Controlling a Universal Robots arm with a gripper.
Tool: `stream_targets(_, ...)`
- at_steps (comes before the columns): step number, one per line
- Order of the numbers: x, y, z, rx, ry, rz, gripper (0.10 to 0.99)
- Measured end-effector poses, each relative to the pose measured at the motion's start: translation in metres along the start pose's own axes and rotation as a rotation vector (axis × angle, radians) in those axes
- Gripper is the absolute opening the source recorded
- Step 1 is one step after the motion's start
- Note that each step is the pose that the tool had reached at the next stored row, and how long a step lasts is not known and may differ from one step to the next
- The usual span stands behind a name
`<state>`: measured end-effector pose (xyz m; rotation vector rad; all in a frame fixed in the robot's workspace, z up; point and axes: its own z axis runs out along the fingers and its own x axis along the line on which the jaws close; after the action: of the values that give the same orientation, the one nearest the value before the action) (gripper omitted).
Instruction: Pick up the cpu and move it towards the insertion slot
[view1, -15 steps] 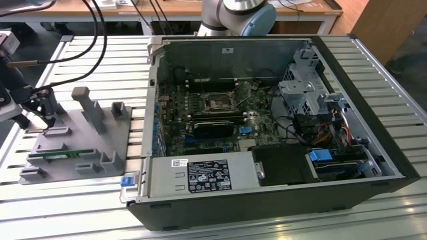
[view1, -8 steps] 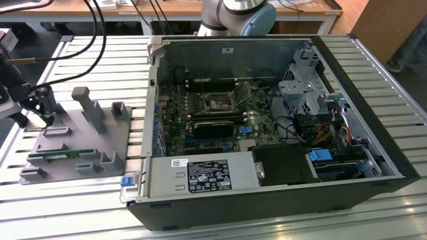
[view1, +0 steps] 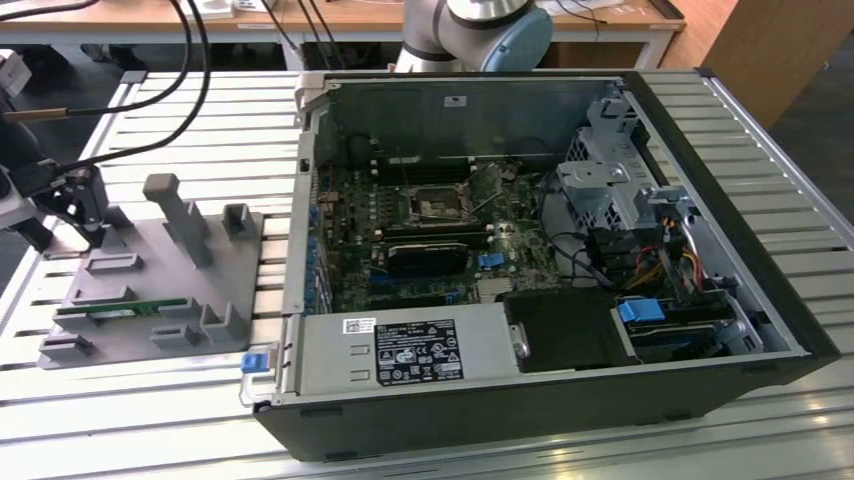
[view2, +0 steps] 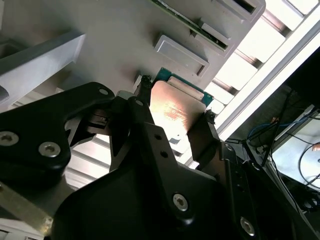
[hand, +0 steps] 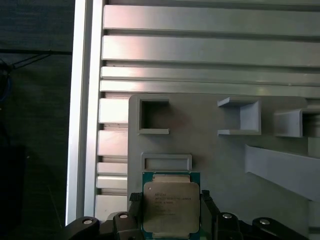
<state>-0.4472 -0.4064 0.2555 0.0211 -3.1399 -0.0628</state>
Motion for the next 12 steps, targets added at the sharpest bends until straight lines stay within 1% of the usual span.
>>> stream_targets(12, 0.0, 0.001, -0.0099, 0.0, 0.0001, 0.0, 0.545)
